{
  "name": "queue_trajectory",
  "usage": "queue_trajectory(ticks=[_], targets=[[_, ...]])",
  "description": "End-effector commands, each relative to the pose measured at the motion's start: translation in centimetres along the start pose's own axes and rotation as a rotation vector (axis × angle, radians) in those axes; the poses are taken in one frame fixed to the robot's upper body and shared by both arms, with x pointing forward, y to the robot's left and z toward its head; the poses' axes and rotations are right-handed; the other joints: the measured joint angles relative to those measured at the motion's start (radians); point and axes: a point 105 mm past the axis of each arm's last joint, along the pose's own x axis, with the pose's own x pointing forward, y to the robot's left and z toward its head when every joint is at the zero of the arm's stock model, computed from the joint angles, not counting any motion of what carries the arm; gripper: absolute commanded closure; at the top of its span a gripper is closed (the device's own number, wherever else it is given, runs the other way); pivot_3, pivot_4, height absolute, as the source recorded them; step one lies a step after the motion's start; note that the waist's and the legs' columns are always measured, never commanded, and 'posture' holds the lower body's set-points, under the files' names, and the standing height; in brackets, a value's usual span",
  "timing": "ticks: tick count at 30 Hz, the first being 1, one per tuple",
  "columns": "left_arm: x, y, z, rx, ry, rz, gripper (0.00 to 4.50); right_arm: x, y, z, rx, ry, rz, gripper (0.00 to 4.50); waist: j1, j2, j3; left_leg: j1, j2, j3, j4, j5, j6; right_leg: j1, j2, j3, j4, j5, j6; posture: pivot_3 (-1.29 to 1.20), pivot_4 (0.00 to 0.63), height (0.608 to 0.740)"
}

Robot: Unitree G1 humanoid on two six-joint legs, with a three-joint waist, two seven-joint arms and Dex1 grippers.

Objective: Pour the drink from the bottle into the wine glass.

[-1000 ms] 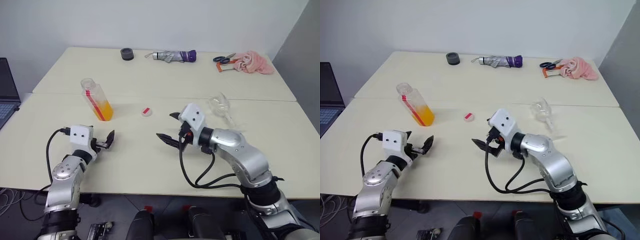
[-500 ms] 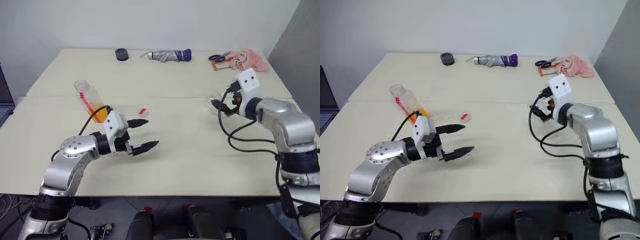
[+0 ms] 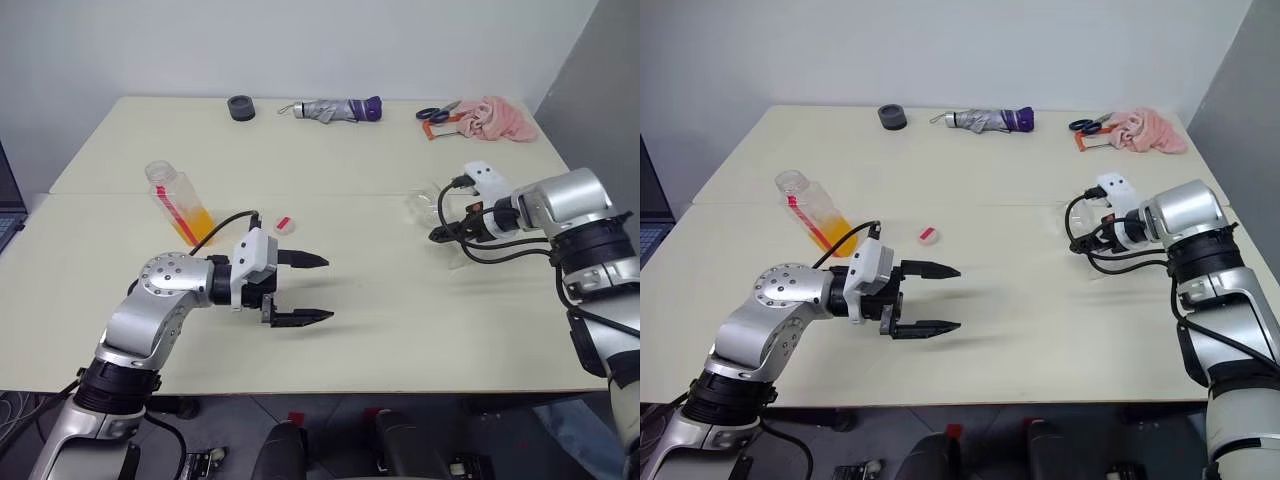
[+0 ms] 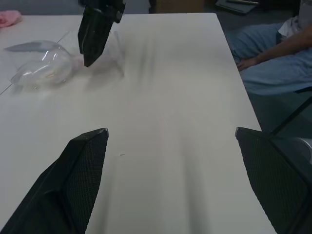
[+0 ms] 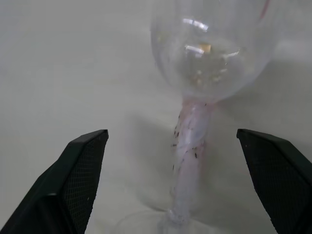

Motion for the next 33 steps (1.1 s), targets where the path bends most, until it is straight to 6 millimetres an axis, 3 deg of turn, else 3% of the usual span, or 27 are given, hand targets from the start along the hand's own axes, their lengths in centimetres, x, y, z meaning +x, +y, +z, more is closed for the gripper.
queue_trajectory(ticks=[1, 6, 9, 20, 27, 33], targets=[[0.3, -0.2, 0.4, 0.041, -0.016, 0.000, 0.03, -0.4, -0.2, 0.6, -0.024, 0.021, 0.021, 0.00, 0.000, 0.000, 0.000, 0.000, 0.000, 0.000, 0.000, 0.000, 0.000, 0.000, 0.000, 0.000, 0.000, 0.000, 0.000, 0.00, 0.150, 0.740], [0.6, -0.4, 0.2, 0.045, -0.021, 0.007, 0.03, -0.2, -0.7, 0.4, -0.040, 0.063, 0.027, 0.00, -0.001, 0.001, 0.001, 0.000, 0.000, 0.000, 0.000, 0.000, 0.000, 0.000, 0.000, 0.000, 0.000, 0.000, 0.000, 0.00, 0.150, 0.740], [0.8, -0.6, 0.0, 0.047, -0.020, 0.010, 0.00, 0.0, -0.9, 0.4, -0.048, 0.075, 0.025, 0.58, 0.000, 0.001, 0.001, 0.000, 0.000, 0.000, 0.000, 0.000, 0.000, 0.000, -0.001, 0.000, 0.000, 0.000, 0.000, 0.00, 0.150, 0.740], [1.3, -1.1, -0.5, 0.050, -0.015, -0.004, 0.00, -0.3, -0.2, 1.1, -0.048, 0.071, 0.084, 4.35, 0.000, 0.002, 0.001, 0.000, 0.000, 0.000, 0.000, 0.000, 0.000, -0.001, -0.002, 0.000, 0.001, 0.000, 0.000, 0.00, 0.150, 0.740], [1.4, -1.1, -0.7, 0.047, -0.008, -0.013, 0.00, -0.8, 0.4, 2.2, -0.027, 0.022, 0.114, 4.38, 0.000, 0.002, 0.001, 0.000, 0.000, 0.000, 0.000, 0.000, 0.000, -0.001, -0.002, 0.000, 0.001, 0.000, 0.000, 0.00, 0.150, 0.740], [0.1, 0.0, -0.9, -0.008, -0.013, 0.084, 0.00, -1.3, 3.1, 7.4, 0.061, -0.266, 0.196, 4.38, -0.005, 0.003, 0.002, 0.000, 0.000, 0.000, 0.000, 0.000, 0.000, -0.001, -0.002, 0.000, 0.002, 0.000, 0.000, 0.00, 0.150, 0.740]])
